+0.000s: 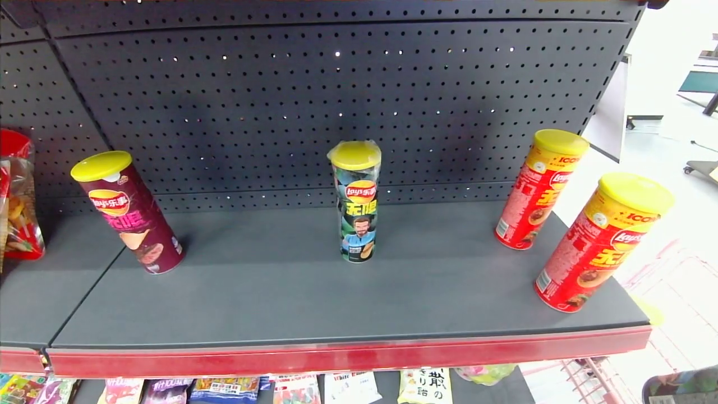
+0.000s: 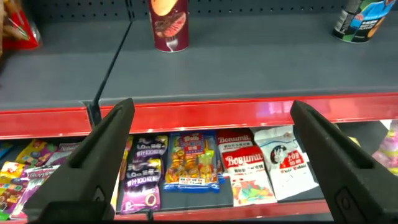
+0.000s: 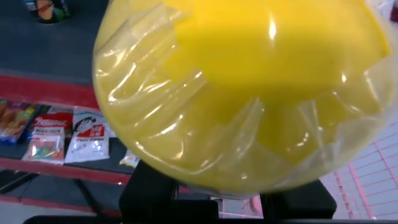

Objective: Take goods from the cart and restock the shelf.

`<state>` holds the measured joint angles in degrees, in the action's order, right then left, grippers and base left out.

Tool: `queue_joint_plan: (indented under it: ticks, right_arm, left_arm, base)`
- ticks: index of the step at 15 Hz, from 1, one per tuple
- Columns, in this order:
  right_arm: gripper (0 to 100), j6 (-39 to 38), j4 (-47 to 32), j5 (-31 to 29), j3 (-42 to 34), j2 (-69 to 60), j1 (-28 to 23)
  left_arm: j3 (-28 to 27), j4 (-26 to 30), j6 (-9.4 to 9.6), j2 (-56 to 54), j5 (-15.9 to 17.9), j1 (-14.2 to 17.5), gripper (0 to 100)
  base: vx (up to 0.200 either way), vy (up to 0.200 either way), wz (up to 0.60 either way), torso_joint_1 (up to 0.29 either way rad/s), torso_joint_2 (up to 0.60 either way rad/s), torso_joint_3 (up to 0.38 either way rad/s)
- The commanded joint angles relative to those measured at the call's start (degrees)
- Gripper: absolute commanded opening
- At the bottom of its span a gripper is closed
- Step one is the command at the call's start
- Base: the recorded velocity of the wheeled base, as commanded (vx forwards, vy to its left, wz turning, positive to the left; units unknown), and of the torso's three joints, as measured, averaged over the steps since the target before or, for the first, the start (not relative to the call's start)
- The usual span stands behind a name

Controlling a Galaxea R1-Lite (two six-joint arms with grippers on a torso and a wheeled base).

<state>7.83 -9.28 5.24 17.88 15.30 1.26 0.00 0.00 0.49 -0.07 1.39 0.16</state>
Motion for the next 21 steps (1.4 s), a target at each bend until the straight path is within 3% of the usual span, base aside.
queue_joint_plan:
  ticks: [1, 3, 5, 6, 8, 9, 10, 11, 12, 14, 15, 17, 18, 19, 20, 21]
  right_arm:
    - [0, -0.2, -4.1, 2.2, 1.7, -1.7, 0.1]
    - [0, -1.9, -6.2, 7.9, 2.6, -1.7, 0.0]
    - [0, -1.9, -6.2, 8.4, 2.4, -1.6, -0.1]
    - [0, -1.8, -6.2, 8.5, 1.9, -1.7, 0.0]
    - [0, -1.8, -6.1, 8.6, 1.5, -1.6, 0.1]
    - [0, -1.8, -6.1, 8.6, 1.5, -1.8, 0.1]
    - [0, -1.8, -6.0, 8.6, 1.7, -1.3, 0.0]
    - [0, -1.8, -6.1, 8.6, 2.1, -1.4, 0.0]
    - [0, -1.8, -6.3, 8.6, 2.2, -1.1, 0.0]
    - [0, -1.8, -6.2, 10.4, 1.5, -0.7, 0.4]
    - [0, -1.8, -6.2, 10.6, 2.0, 0.5, 0.4]
    - [0, -1.8, -5.9, 10.3, 2.4, 2.1, 0.3]
    - [0, -1.8, -5.9, 10.2, 2.8, 2.3, 0.2]
    - [0, -1.8, -6.0, 10.2, 3.0, 2.3, 0.2]
    - [0, -1.8, -6.2, 9.7, 3.0, 2.0, 0.0]
    - [0, -1.8, -6.2, 8.8, 3.1, 1.8, 0.0]
  left_arm:
    - [0.0, 0.0, 0.22, 0.2, 0.0, 0.0, 100]
    - [-0.1, 0.1, 0.22, 1.7, 0.1, -0.2, 100]
    - [-0.2, -0.3, 0.30, 1.8, 1.1, -0.5, 100]
    - [-11.2, -0.4, -0.93, 8.6, 4.5, -1.5, 100]
    - [-33.2, -0.3, -9.72, 27.1, 6.6, -3.3, 100]
    - [-35.4, -0.4, -8.57, 30.3, 8.1, -4.0, 100]
    - [-35.8, -0.5, -4.53, 32.9, 11.9, -4.9, 100]
    - [-35.5, -0.4, -1.45, 36.0, 19.7, -6.9, 100]
    - [-36.1, -0.5, -1.10, 39.5, 24.4, -8.0, 100]
    - [-37.8, -0.7, 1.18, 48.1, 30.2, -10.1, 100]
    - [-39.4, -1.5, 4.26, 56.5, 32.5, -10.4, 100]
    - [-40.6, -4.8, 7.42, 66.7, 39.0, -12.3, 100]
    - [-41.4, -7.0, 9.88, 72.2, 41.1, -12.4, 100]
    - [-41.9, -8.2, 11.03, 74.7, 41.8, -12.4, 100]
    - [-43.9, -12.5, 14.37, 82.3, 44.3, -12.4, 100]
    - [-45.7, -15.6, 15.16, 86.6, 46.0, -12.7, 100]
  base:
    - [0.000, 0.000, 0.00, 0.000, 0.00, 0.000]
    - [0.000, 0.000, 0.00, 0.000, 0.00, 0.000]
    - [0.000, 0.000, 0.00, 0.000, 0.00, 0.000]
    - [0.000, 0.000, 0.00, 0.000, 0.00, 0.000]
    - [0.000, 0.000, 0.00, 0.000, 0.00, 0.000]
    - [0.000, 0.000, 0.00, 0.000, 0.00, 0.000]
    - [0.000, 0.000, 0.00, 0.000, 0.00, 0.000]
    - [0.000, 0.000, 0.00, 0.000, 0.00, 0.000]
    - [0.000, 0.000, 0.00, 0.000, 0.00, 0.000]
    - [0.000, 0.000, 0.00, 0.000, 0.00, 0.000]
    - [0.000, 0.000, 0.00, 0.000, 0.00, 0.000]
    - [0.000, 0.000, 0.00, 0.000, 0.00, 0.000]
    - [0.000, 0.000, 0.00, 0.000, 0.00, 0.000]
    - [0.000, 0.000, 0.00, 0.000, 0.00, 0.000]
    - [0.000, 0.000, 0.00, 0.000, 0.00, 0.000]
    - [0.000, 0.000, 0.00, 0.000, 0.00, 0.000]
